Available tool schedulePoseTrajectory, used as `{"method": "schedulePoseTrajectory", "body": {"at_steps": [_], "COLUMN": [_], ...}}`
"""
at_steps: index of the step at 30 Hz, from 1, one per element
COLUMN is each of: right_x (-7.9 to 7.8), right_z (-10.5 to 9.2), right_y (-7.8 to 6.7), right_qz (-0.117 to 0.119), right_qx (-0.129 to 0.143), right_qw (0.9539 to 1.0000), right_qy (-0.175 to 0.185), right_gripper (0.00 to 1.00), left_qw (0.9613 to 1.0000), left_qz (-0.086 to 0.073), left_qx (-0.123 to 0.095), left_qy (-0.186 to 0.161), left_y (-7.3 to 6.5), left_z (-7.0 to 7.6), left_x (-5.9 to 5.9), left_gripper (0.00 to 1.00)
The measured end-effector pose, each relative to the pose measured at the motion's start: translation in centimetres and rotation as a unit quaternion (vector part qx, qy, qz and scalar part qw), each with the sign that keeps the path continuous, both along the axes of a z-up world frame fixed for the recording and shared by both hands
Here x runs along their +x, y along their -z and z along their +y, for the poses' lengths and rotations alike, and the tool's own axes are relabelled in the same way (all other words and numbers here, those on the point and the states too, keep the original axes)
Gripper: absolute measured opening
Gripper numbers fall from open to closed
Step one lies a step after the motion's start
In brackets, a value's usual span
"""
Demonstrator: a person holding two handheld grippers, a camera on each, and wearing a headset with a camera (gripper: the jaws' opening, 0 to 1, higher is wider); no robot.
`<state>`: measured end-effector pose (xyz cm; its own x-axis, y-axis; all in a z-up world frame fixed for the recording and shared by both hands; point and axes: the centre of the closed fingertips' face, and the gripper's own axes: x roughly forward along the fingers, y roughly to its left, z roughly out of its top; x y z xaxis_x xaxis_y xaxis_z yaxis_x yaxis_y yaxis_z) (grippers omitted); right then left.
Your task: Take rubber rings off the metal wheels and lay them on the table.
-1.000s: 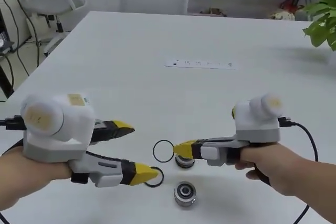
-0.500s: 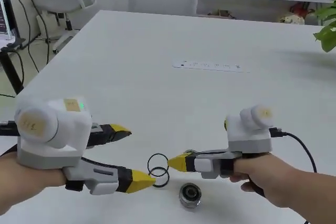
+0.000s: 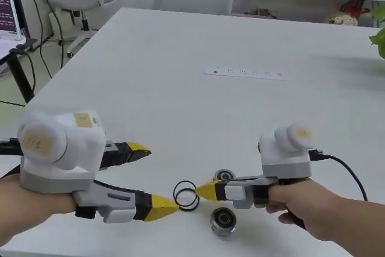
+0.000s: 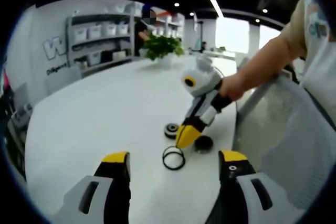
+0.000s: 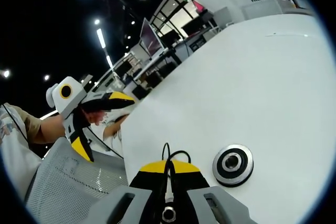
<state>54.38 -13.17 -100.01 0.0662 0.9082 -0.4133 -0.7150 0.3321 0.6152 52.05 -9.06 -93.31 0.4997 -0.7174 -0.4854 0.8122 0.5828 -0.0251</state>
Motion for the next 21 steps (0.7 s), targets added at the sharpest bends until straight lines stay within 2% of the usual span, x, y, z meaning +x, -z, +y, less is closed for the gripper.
{"method": "schedulePoseTrajectory", "body": {"at_steps": [21], "right_x": [-0.02], "right_z": [-0.30], "right_y": [0.94], "right_qz": [0.000], "right_qx": [-0.015], "right_qw": [0.9999], "right_qy": [0.000], "right_gripper": [0.00], "left_qw": [1.0000], "left_qz": [0.009], "left_qx": [0.003], "left_qy": [0.001], "left_y": [0.56], "left_z": [-0.01], "left_x": [-0.19], "left_gripper": [0.69]}}
